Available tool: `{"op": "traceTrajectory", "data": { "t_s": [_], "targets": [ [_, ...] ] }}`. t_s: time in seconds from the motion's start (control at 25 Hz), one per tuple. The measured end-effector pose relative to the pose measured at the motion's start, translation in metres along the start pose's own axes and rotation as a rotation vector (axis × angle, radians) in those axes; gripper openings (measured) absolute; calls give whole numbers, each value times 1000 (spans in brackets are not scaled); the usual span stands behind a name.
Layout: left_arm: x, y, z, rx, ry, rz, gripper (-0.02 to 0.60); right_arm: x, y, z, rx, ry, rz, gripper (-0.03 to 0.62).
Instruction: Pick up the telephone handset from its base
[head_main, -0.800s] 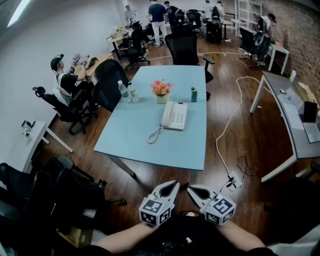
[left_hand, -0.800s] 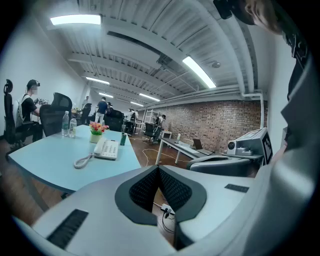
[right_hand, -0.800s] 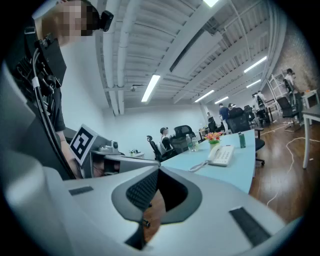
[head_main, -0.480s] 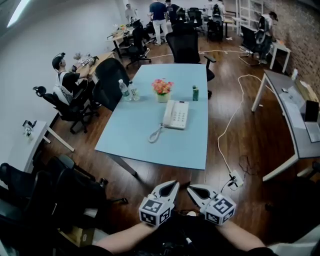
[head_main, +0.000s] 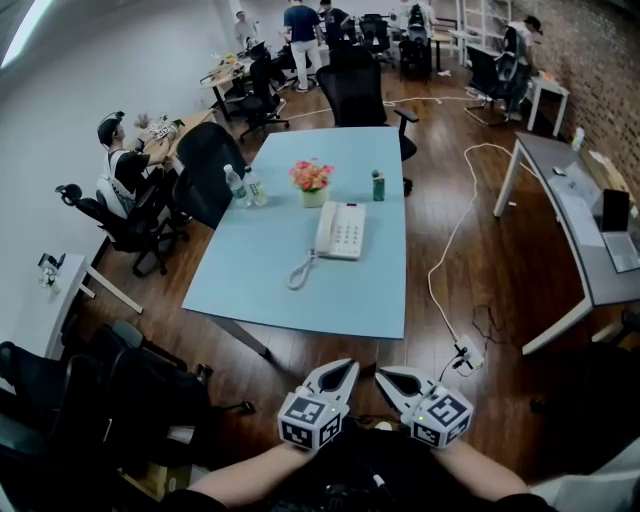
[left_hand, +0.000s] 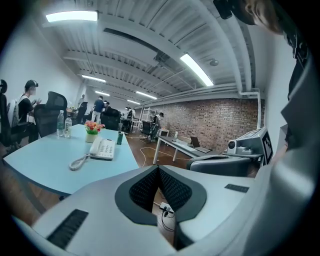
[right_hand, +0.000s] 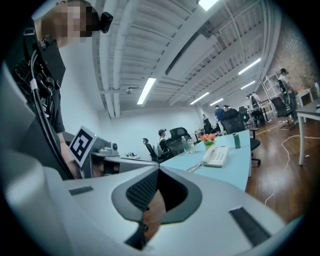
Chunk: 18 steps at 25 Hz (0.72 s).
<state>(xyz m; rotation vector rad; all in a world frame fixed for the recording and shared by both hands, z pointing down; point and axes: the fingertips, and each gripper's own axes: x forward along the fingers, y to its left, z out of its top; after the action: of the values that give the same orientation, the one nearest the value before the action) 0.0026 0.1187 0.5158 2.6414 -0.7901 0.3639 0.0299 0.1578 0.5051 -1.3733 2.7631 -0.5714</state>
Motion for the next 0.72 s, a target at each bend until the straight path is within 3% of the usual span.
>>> {"op": "traceTrajectory", "data": {
  "t_s": [0.4,0.72],
  "targets": [
    [24,9,8,-1,11,-35,0,6,-23,6,10,-8,-41,18],
    [54,46,28,-13,-4,-50,0,38,-54,16,-7,11,-70,17]
  ]
}}
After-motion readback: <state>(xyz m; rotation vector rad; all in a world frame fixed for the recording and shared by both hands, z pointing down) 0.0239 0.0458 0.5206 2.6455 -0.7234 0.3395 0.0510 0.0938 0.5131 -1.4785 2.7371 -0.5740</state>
